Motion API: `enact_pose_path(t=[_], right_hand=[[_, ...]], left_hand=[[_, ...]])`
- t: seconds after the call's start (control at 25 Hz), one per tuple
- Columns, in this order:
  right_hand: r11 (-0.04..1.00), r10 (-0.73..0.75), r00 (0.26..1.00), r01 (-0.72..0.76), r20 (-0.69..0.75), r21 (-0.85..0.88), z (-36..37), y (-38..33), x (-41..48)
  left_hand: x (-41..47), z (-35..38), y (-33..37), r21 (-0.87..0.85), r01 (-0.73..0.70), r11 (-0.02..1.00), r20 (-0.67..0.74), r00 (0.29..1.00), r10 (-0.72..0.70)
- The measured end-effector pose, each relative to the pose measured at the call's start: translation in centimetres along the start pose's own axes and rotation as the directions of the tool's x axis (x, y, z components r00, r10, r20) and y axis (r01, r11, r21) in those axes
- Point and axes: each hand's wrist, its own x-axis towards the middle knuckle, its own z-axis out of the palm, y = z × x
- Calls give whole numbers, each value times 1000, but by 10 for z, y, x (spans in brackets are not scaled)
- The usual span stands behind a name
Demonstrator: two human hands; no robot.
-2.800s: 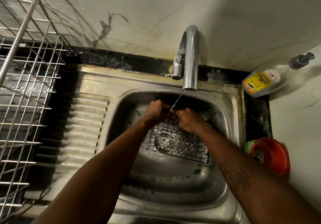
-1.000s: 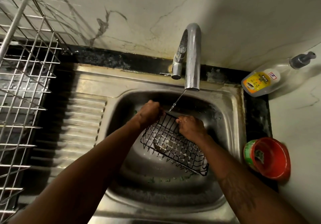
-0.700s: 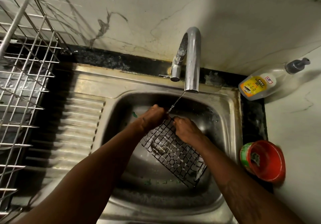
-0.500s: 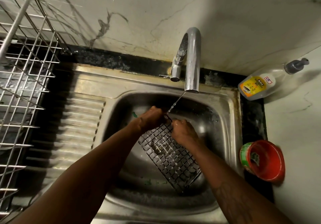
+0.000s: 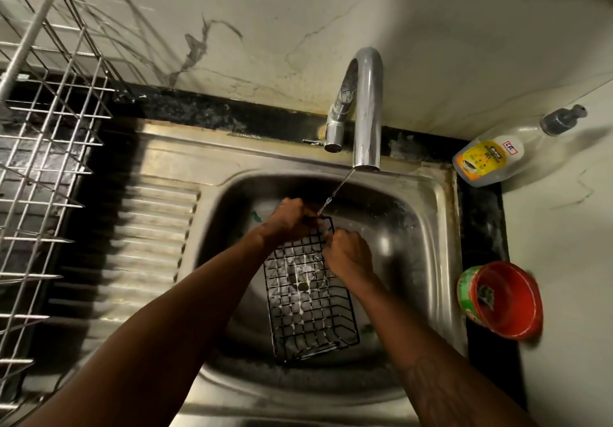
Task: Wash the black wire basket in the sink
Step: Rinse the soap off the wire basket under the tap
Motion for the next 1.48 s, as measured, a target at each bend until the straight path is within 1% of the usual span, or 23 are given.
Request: enact_pose_path(t=[0.08,0.16,0.24,0.28,0.36,0.48,0.56,0.64,0.72,0.84,0.92,1.0,1.12,1.2,1.32,1.4,1.48], right_hand=[[998,-40,999,38,-37,-54,-5,-3,6],[998,-45,998,44,-35,-39,-9,-4,14],[999,-1,999,3,-36,41,-11,-1,21],[995,39,998,-35,-39,95,-13,2,24],[986,91,995,-83,-48,147,-16,8,30],[991,86,996,-82,-31,103,-20,15,32],[994,85,995,-81,-53,70,-19,17,29],[997,76,994,-73,-79,37,-16,17,24],[999,40,995,-42,-88,-18,-15,14,22],[993,-75,992,64,-98,-102,-16,1,25],[987,-128,990,121,-64,-102,-19,-1,28],[984,-159,987,157,-20,-82,-22,7,30],[991,-116,992,113,-44,-65,-25,19,33],[994,-87,995,83,-53,-70,-25,17,33],[998,-44,996,40,-79,-51,-24,15,34],[996,-70,995,65,-72,-67,-24,14,33],[986,-123,992,121,-15,-118,-25,13,30]], left_hand=[[4,0,6,24,-16,1000,13,1000,15],[7,-3,12,27,11,1000,12,1000,-11],[11,-9,12,39,25,999,11,1000,-26],[12,-14,8,34,16,999,10,1000,-17],[8,-26,-3,-4,-11,1000,7,1000,11],[4,-34,-17,47,-55,997,45,998,53],[7,-29,-17,72,-28,997,75,997,22],[10,-20,-6,77,1,997,69,998,-6],[13,-11,7,50,3,999,38,999,-5],[13,-2,16,-18,-25,1000,-39,999,24],[10,-2,9,-70,-30,997,-72,997,25],[3,-6,-2,-109,-18,994,-52,999,12],[-3,-15,-22,-135,10,991,-26,1000,-14],[-2,-17,-24,-98,19,995,-17,1000,-21],[4,-11,-7,-16,3,1000,-57,998,-4],[10,-5,6,-1,-4,1000,-77,997,4],[14,2,14,-30,-23,999,-91,996,20]])
